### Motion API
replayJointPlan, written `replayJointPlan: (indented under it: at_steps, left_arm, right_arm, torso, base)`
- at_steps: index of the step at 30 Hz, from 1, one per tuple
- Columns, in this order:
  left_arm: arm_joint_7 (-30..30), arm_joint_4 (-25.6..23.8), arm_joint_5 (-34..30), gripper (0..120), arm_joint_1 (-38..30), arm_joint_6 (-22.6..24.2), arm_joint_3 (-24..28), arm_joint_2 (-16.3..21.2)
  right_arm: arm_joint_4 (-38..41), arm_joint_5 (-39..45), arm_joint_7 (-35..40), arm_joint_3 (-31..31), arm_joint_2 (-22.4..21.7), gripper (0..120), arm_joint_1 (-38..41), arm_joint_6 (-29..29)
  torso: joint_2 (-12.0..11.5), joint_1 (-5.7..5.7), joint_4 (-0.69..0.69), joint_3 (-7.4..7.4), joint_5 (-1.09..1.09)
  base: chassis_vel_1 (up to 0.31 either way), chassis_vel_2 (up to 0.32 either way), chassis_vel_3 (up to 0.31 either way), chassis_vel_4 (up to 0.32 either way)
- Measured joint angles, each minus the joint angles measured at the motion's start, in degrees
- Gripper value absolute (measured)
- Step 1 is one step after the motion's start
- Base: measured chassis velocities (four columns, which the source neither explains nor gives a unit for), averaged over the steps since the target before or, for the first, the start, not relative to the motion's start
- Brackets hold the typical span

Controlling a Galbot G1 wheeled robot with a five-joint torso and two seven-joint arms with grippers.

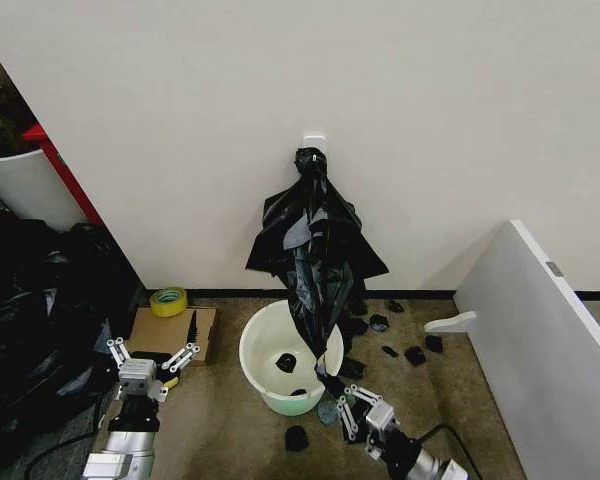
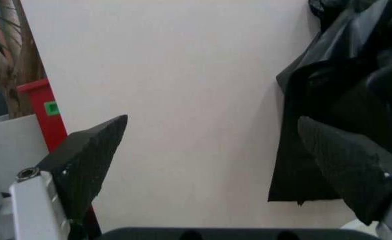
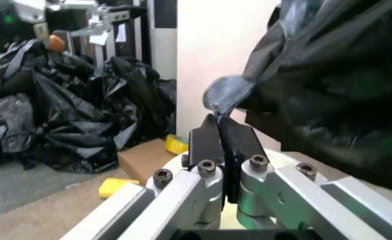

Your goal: Place the garbage bag over the trash bin.

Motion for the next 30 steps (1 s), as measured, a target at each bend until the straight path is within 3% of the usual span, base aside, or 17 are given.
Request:
replayJointPlan:
  at_steps: [9,15,20,22,23,27,30]
  left_arm:
    - [0.0,-0.2,0.3,100,0.1,-0.1,1.0,0.1]
    - [1.9,-3.1,-2.5,100,-1.0,1.0,5.1,3.6]
    - [5.1,-6.3,-11.0,100,-5.2,4.4,10.8,13.5]
    - [6.2,-7.3,-17.8,100,-10.0,7.4,13.6,20.1]
    - [6.2,-7.3,-17.8,100,-10.0,7.4,13.6,20.1]
    - [6.3,-7.7,-26.8,100,-18.3,12.7,16.8,26.2]
    - [5.6,-7.0,-29.3,100,-20.1,15.7,16.5,27.7]
  right_arm:
    - [-0.8,-2.1,-0.2,0.8,0.3,0,-0.1,2.4]
    - [-0.8,-4.4,4.6,0.1,1.4,0,0.4,2.4]
    - [-0.8,-10.7,10.3,0.5,2.7,0,3.1,1.8]
    - [-1.0,-12.8,11.4,1.1,3.0,0,5.0,1.8]
    - [-1.0,-12.8,11.4,1.1,3.0,0,5.0,1.8]
    - [-1.2,-13.6,12.1,0.6,3.0,0,7.5,1.1]
    - [-2.1,-13.2,12.2,-2.8,1.5,0,11.0,-0.5]
  torso:
    - [0.0,0.0,0.01,0.0,0.0]
    - [0.0,0.0,0.0,0.0,-0.01]
    - [0.0,0.0,0.01,0.0,-0.01]
    - [0.0,0.0,0.0,0.0,0.0]
    - [0.0,0.0,0.0,0.0,0.0]
    - [0.0,0.01,-0.08,0.01,-0.03]
    - [0.0,0.0,0.08,0.01,0.03]
  base:
    - [0.0,0.0,0.0,0.0]
    - [0.0,0.0,0.0,0.0]
    - [0.0,0.0,0.0,0.0]
    - [0.0,0.0,0.0,0.0]
    - [0.0,0.0,0.0,0.0]
    - [0.0,0.0,0.0,0.0]
    - [0.0,0.0,0.0,0.0]
